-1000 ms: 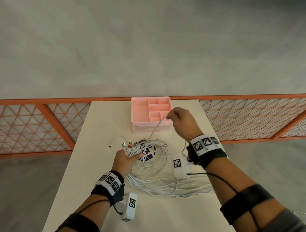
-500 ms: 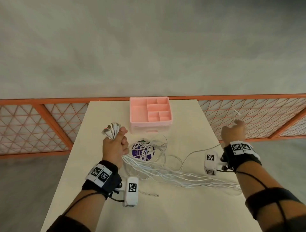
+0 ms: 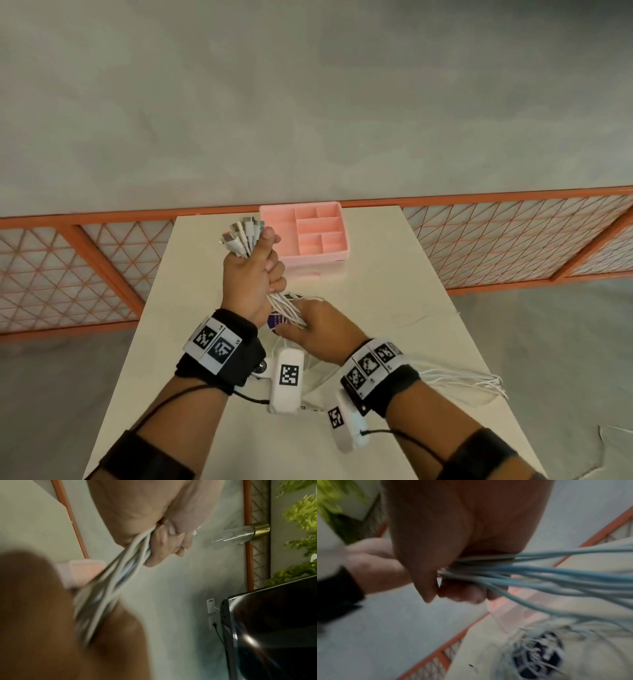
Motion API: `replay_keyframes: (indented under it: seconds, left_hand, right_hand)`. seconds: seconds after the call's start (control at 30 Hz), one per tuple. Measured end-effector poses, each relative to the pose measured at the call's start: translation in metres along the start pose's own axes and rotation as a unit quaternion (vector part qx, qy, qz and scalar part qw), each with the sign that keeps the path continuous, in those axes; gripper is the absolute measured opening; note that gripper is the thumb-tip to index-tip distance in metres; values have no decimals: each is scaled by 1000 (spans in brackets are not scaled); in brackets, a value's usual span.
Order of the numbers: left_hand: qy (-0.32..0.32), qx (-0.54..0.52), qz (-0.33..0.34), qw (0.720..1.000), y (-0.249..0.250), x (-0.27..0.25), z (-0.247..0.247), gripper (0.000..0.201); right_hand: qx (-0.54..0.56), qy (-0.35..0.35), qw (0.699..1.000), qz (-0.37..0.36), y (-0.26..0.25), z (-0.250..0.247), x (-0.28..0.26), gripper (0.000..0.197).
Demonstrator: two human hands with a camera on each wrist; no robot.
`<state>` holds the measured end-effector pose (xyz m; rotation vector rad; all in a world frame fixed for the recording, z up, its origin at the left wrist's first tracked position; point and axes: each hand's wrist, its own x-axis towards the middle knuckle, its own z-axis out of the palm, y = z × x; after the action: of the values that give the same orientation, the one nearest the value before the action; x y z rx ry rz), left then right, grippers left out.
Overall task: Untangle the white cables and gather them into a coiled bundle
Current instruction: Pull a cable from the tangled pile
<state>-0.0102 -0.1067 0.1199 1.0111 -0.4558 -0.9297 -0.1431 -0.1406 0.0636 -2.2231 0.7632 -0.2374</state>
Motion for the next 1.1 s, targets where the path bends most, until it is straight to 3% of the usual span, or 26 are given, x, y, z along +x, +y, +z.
replay_keyframes:
  seconds: [0.2, 0.47, 0.6, 0.73, 0.8, 0.97, 1.1]
  left_hand:
    - [81, -2, 20, 997, 7, 17, -48, 21]
    - [125, 10, 14, 992, 6, 30, -79, 23]
    - [113, 14, -44, 993, -7, 27, -86, 23]
    - [42, 78, -170, 981, -33, 12, -85, 22]
    - [18, 145, -205, 968, -45, 4, -86, 22]
    - [23, 213, -229, 950, -68, -7, -94, 26]
    - [24, 232, -244, 941, -82, -15, -93, 26]
  right_hand:
    - [-119, -37, 974, 190, 106, -2, -40, 29]
    - [-232, -39, 895, 378, 208, -46, -118, 30]
    - [-286, 33, 848, 444, 238, -86, -138, 31]
    - [-288, 111, 831, 464, 237, -104, -140, 16]
    - [-295, 49, 828, 475, 240, -95, -143, 17]
    - [-230, -172, 820, 495, 241, -53, -144, 64]
    - [-178, -200, 852, 450, 207, -50, -105, 76]
